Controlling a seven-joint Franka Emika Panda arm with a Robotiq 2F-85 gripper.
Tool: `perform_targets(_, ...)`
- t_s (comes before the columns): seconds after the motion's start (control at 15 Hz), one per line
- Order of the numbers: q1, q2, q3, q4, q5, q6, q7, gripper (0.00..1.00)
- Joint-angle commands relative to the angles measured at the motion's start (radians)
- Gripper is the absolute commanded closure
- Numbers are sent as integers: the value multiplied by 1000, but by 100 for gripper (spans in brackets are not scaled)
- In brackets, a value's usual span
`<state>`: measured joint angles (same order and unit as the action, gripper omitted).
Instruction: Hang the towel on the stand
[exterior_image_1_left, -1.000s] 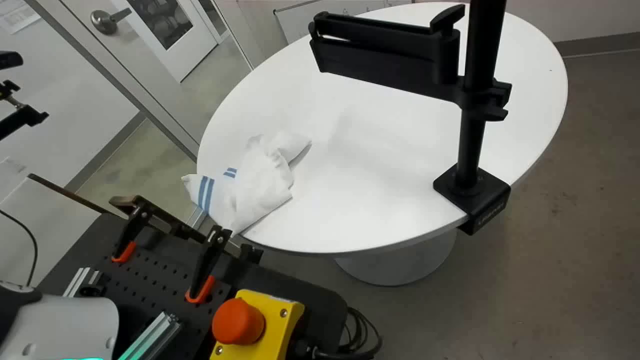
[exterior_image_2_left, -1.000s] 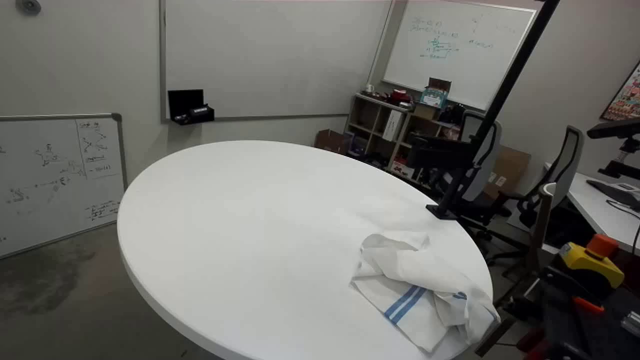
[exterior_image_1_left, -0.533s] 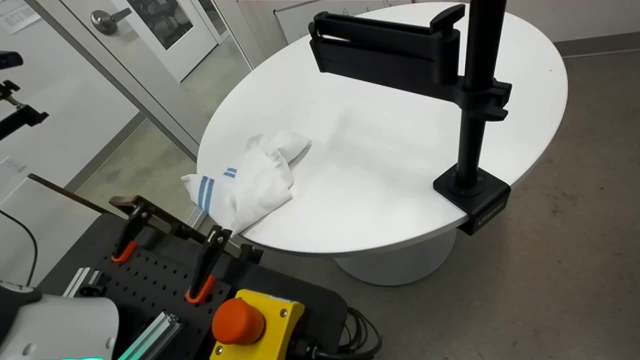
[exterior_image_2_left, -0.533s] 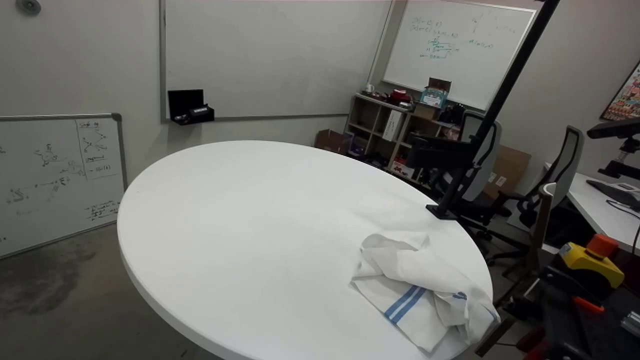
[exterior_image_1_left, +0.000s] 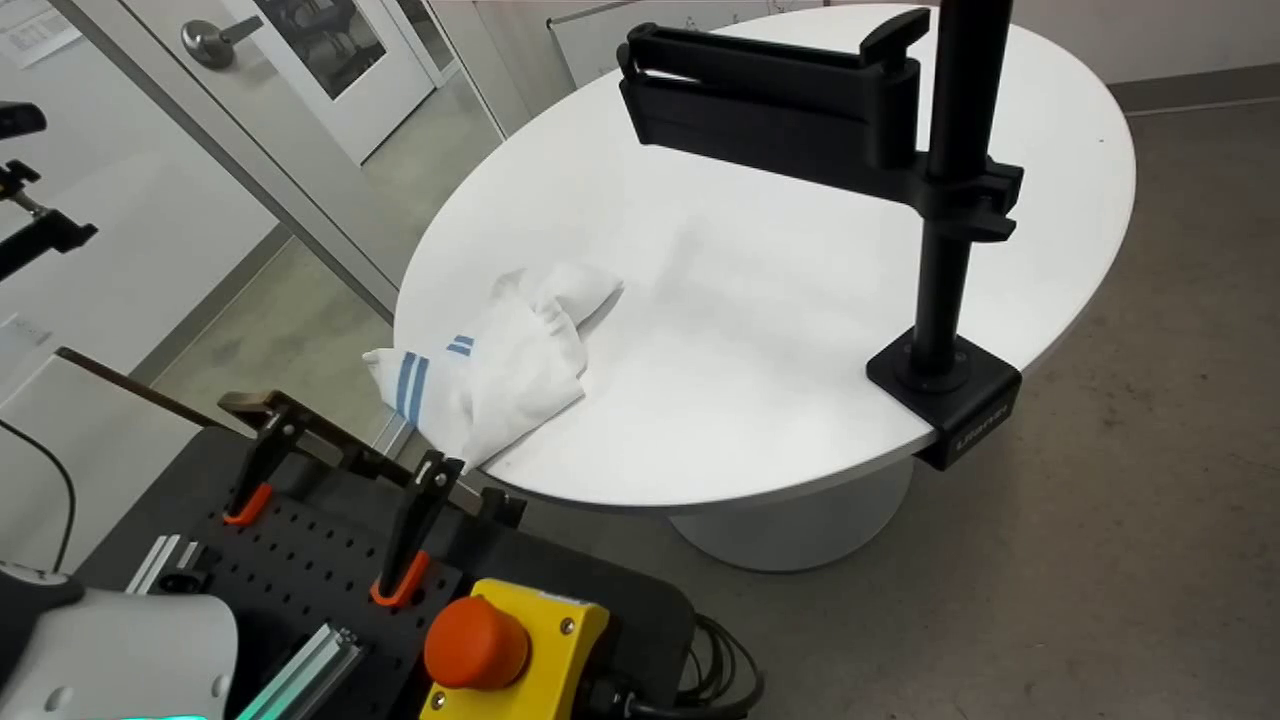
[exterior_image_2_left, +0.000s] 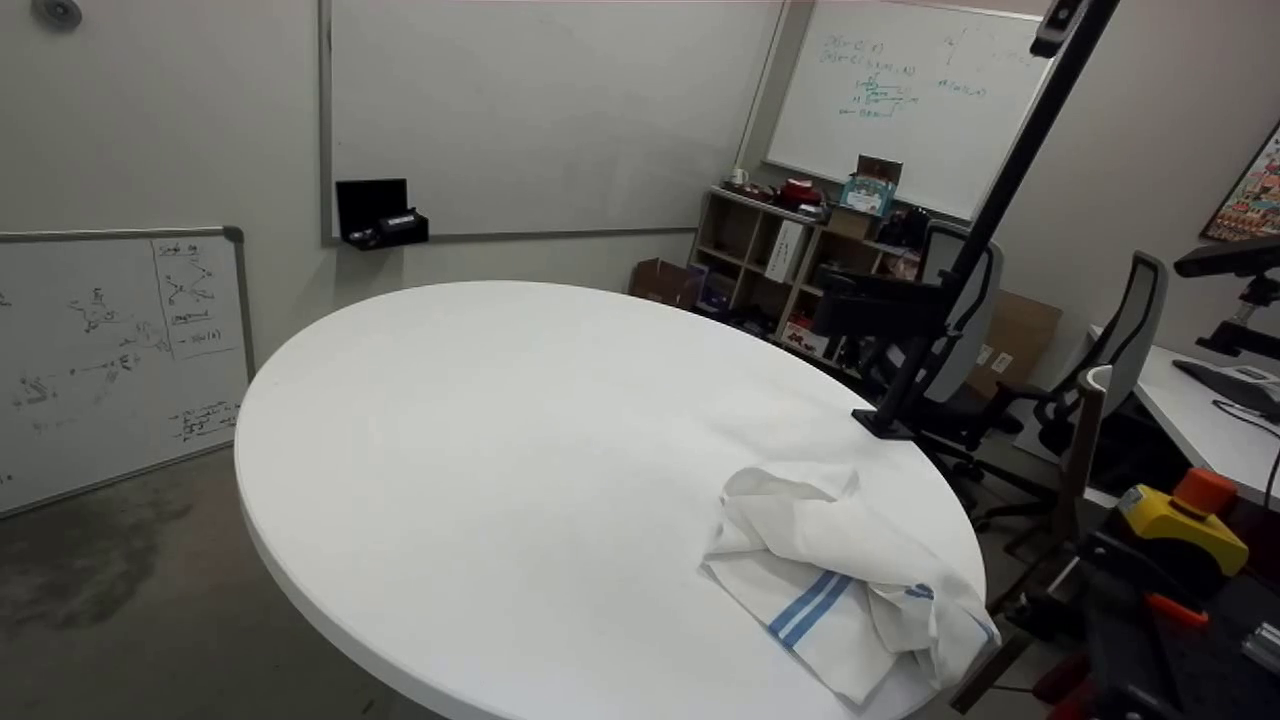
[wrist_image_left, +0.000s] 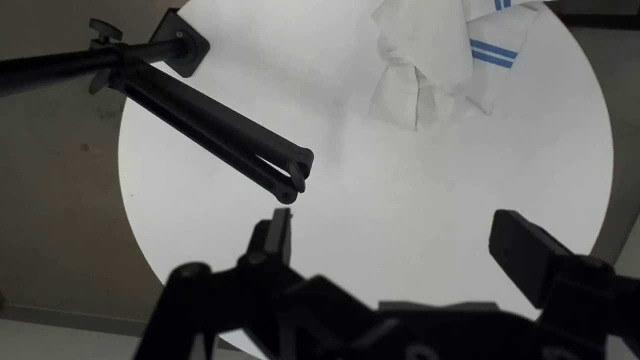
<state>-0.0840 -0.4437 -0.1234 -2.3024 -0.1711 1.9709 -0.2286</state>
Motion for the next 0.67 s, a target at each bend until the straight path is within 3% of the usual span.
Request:
perform_targets(0.0, 5, 69, 7, -51, -38, 100, -8, 0)
perform_targets(0.6, 6, 250, 37, -127, -76, 250, 13, 0)
